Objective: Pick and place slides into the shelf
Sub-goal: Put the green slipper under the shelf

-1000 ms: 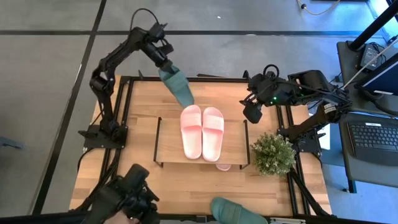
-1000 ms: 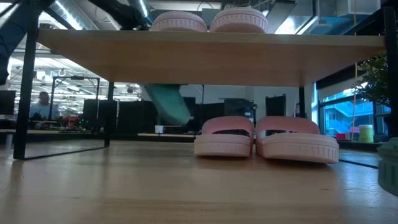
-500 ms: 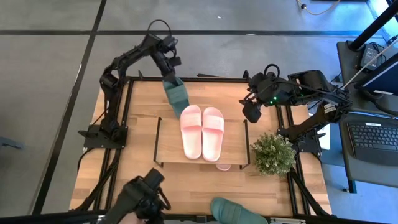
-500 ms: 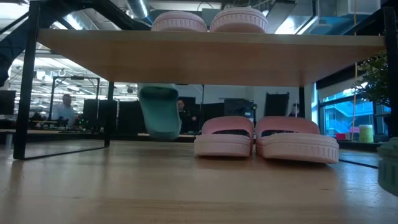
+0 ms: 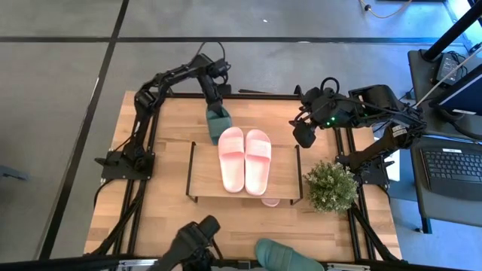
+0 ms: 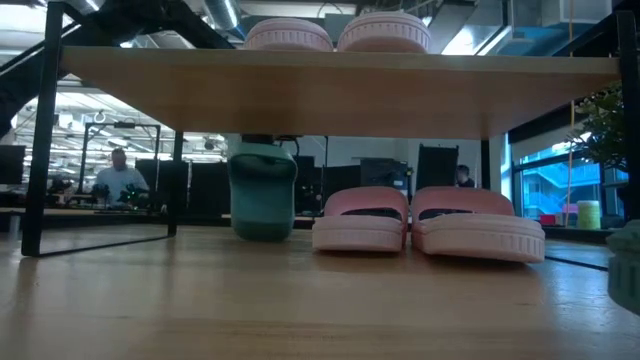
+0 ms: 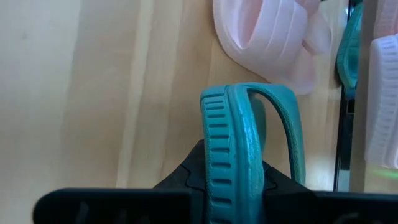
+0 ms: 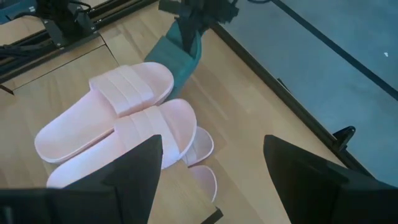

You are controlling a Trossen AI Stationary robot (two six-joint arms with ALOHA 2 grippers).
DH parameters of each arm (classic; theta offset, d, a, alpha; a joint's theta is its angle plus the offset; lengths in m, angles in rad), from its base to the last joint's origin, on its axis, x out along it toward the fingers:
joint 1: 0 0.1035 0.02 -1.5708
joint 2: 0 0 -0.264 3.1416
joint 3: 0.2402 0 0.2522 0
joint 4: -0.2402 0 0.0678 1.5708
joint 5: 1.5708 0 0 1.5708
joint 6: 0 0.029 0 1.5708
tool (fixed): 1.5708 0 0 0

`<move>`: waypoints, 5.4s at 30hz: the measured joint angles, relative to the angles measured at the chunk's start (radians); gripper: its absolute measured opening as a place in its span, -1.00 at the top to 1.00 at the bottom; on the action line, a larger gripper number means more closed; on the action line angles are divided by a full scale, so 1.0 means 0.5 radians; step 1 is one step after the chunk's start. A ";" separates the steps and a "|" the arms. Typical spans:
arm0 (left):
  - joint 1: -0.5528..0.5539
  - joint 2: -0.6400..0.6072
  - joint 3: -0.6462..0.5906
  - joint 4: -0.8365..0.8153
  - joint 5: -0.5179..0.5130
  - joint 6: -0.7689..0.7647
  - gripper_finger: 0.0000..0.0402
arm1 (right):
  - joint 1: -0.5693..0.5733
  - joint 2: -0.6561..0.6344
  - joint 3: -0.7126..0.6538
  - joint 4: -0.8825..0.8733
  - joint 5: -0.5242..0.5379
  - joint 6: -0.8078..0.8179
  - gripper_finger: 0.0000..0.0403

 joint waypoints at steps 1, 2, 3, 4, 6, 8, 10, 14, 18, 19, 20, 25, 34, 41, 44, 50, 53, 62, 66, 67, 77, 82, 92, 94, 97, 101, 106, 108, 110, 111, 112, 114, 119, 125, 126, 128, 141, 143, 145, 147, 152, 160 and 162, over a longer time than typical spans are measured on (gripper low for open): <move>-0.015 0.006 0.000 0.004 -0.001 0.001 0.84 | 0.000 0.000 0.000 0.000 0.000 0.000 -0.39; -0.033 0.014 0.000 0.025 -0.001 0.000 0.84 | 0.000 0.000 0.000 0.000 0.000 0.001 -0.39; -0.051 0.023 0.001 0.043 0.001 -0.002 0.84 | 0.000 0.002 0.000 0.000 0.000 0.001 -0.39; -0.067 0.030 0.001 0.054 0.012 -0.004 0.85 | 0.000 0.006 0.000 0.000 0.000 0.001 -0.39; -0.099 0.037 -0.001 0.068 0.039 -0.010 0.84 | 0.000 0.014 -0.001 0.000 -0.001 0.001 -0.39; -0.137 0.045 0.000 0.090 0.043 -0.043 0.83 | 0.000 0.026 -0.001 0.001 0.000 0.001 -0.39; -0.172 0.058 -0.001 0.095 0.045 -0.055 0.83 | 0.000 0.034 -0.002 -0.001 -0.002 0.002 -0.39; -0.243 0.078 -0.001 0.119 0.081 -0.064 0.85 | 0.000 0.054 -0.002 -0.004 -0.003 0.002 -0.39; -0.302 0.097 -0.008 0.143 0.144 -0.122 0.84 | 0.000 0.063 -0.002 -0.005 -0.019 0.002 -0.39; -0.318 0.097 -0.008 0.150 0.139 -0.142 0.83 | 0.000 0.063 -0.002 -0.005 -0.020 0.002 -0.39; -0.332 0.096 -0.008 0.164 0.134 -0.156 0.83 | 0.001 0.063 -0.002 -0.005 -0.020 0.002 -0.39; -0.401 0.096 -0.008 0.181 0.142 -0.274 0.85 | 0.001 0.063 -0.002 -0.007 -0.021 0.000 -0.39; -0.505 0.096 -0.008 0.240 0.141 -0.477 0.85 | 0.001 0.063 -0.002 -0.030 -0.022 -0.010 -0.39; -0.573 0.096 -0.008 0.391 0.129 -0.587 0.84 | 0.001 0.062 -0.002 -0.042 -0.023 -0.015 -0.39; -0.599 0.096 -0.008 0.394 0.131 -0.593 0.85 | 0.001 0.062 -0.002 -0.042 -0.024 -0.021 -0.39; -0.596 0.095 -0.008 0.408 0.019 -0.666 0.74 | 0.001 0.062 -0.002 -0.043 -0.053 -0.021 -0.39; -0.582 0.095 -0.008 0.423 -0.110 -0.691 0.62 | 0.001 0.062 -0.002 -0.043 -0.089 -0.021 -0.39; -0.593 0.095 -0.008 0.445 -0.407 -0.635 0.47 | 0.001 0.062 -0.002 -0.042 -0.095 -0.019 -0.39; -0.604 0.095 -0.008 0.448 -0.442 -0.636 0.37 | 0.001 0.061 -0.002 -0.042 -0.095 -0.019 -0.39; -0.606 0.095 -0.008 0.450 -0.450 -0.637 0.34 | 0.001 0.062 -0.002 -0.042 -0.095 -0.018 -0.39; -0.619 0.094 -0.008 0.483 -0.435 -0.675 0.13 | 0.001 0.062 -0.002 -0.042 -0.095 -0.017 -0.39; -0.618 0.094 -0.008 0.483 -0.388 -0.676 -0.09 | 0.001 0.061 -0.002 -0.042 -0.095 -0.015 -0.39; -0.606 0.094 -0.008 0.458 -0.436 -0.696 -0.29 | 0.001 0.061 -0.002 -0.041 -0.094 -0.014 -0.39; -0.604 0.094 -0.008 0.458 -0.498 -0.695 -0.29 | 0.000 0.061 -0.002 -0.041 -0.094 -0.015 -0.39; -0.592 0.094 -0.008 0.456 -0.512 -0.681 -0.29 | 0.001 0.061 -0.002 -0.040 -0.094 -0.014 -0.39; -0.586 0.071 -0.008 0.456 -0.528 -0.660 -0.29 | 0.001 0.061 -0.002 -0.040 -0.094 -0.008 -0.39; -0.574 0.059 0.054 0.428 -0.555 -0.653 -0.29 | 0.001 0.061 -0.002 -0.039 -0.094 -0.007 -0.39; -0.562 0.058 0.092 0.424 -0.571 -0.654 -0.29 | 0.001 0.061 -0.002 -0.038 -0.094 -0.007 -0.39; -0.555 0.058 0.124 0.422 -0.641 -0.668 -0.29 | 0.001 0.060 -0.002 -0.038 -0.094 -0.007 -0.39; -0.555 0.058 0.135 0.422 -0.682 -0.669 -0.29 | 0.001 0.060 -0.002 -0.038 -0.094 -0.006 -0.39; -0.554 0.058 0.147 0.410 -0.717 -0.668 -0.29 | 0.001 0.060 -0.002 -0.038 -0.094 -0.002 -0.39; -0.546 0.058 0.173 0.372 -0.745 -0.659 -0.29 | 0.001 0.060 -0.002 -0.038 -0.094 0.002 -0.39; -0.517 0.056 0.245 0.249 -0.782 -0.621 -0.29 | 0.001 0.060 -0.002 -0.038 -0.094 0.005 -0.39; -0.420 0.056 0.321 0.246 -0.918 -0.621 -0.29 | 0.001 0.060 -0.002 -0.038 -0.094 0.049 -0.39; -0.404 0.056 0.321 0.288 -0.924 -0.621 -0.29 | 0.001 0.060 -0.002 -0.038 -0.094 0.046 -0.39; -0.374 0.056 0.321 0.368 -0.914 -0.586 -0.29 | 0.001 0.060 -0.002 -0.045 -0.094 0.037 -0.39; -0.250 0.056 0.322 0.644 -1.284 -0.564 -0.29 | 0.001 0.048 -0.002 -0.086 -0.092 0.092 -0.39; -0.253 0.056 0.322 0.663 -1.287 -0.564 -0.29 | 0.001 0.048 -0.002 -0.086 -0.092 0.090 -0.39; -0.258 0.059 0.322 0.663 -1.283 -0.570 -0.29 | 0.000 0.048 -0.002 -0.087 -0.092 0.091 -0.39; -0.271 0.066 0.320 0.659 -1.285 -0.592 -0.29 | 0.001 0.048 -0.002 -0.087 -0.092 0.091 -0.39; -0.292 0.066 0.258 0.638 -1.289 -0.625 -0.29 | 0.001 0.048 -0.002 -0.088 -0.092 0.149 -0.39; -0.292 0.067 -0.018 0.785 -1.292 -0.600 -0.29 | 0.000 0.049 -0.001 -0.078 -0.089 0.352 -0.39; -0.292 0.068 -0.086 0.902 -1.312 -0.632 -0.29 | 0.000 0.050 -0.002 -0.066 -0.089 0.387 -0.39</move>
